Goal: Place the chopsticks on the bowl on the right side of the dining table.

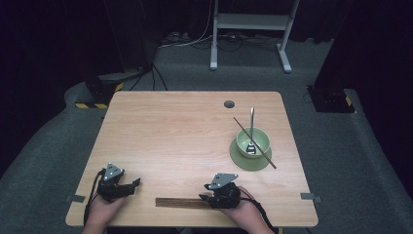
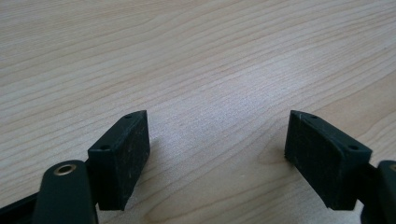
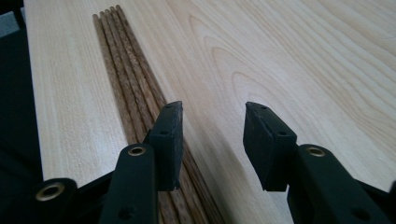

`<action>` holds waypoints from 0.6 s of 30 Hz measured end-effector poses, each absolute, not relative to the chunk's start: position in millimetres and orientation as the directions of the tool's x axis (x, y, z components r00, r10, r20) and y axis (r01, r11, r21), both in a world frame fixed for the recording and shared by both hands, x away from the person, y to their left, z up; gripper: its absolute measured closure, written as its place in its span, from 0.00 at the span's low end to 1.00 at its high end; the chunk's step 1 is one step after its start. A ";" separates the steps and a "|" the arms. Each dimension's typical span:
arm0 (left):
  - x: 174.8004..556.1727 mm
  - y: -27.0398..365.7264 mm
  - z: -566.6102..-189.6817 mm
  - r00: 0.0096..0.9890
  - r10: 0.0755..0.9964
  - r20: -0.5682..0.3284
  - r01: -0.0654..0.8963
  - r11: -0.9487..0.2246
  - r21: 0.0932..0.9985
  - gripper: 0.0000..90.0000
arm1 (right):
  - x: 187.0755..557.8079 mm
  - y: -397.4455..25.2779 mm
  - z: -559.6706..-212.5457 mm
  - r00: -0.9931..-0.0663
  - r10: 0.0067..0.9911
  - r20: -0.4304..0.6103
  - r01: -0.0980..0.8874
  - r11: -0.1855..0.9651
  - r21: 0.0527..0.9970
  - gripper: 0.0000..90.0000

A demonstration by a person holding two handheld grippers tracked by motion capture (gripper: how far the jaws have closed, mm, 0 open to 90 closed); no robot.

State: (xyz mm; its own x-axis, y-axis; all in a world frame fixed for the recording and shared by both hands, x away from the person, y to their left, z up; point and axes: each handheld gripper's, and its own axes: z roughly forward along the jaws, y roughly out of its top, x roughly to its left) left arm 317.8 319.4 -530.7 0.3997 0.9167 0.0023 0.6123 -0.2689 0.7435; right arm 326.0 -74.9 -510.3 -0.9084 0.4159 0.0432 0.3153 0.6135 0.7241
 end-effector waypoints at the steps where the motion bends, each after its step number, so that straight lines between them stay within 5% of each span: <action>1: 317.7 319.3 -530.7 0.400 0.917 0.004 0.612 -0.270 0.744 0.25 | 326.2 -74.0 -511.0 -0.911 0.409 0.041 0.309 0.616 0.724 0.64; 18: 318.4 318.6 -530.7 0.391 0.920 0.001 0.618 -0.263 0.741 0.24 | 329.8 -77.3 -516.1 -0.896 0.441 0.051 0.346 0.623 0.702 0.64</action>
State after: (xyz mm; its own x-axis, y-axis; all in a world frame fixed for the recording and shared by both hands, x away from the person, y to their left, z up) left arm 318.4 318.6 -530.7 0.3911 0.9204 0.0012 0.6176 -0.2634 0.7410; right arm 329.8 -77.3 -516.1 -0.8960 0.4412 0.0508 0.3464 0.6225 0.7018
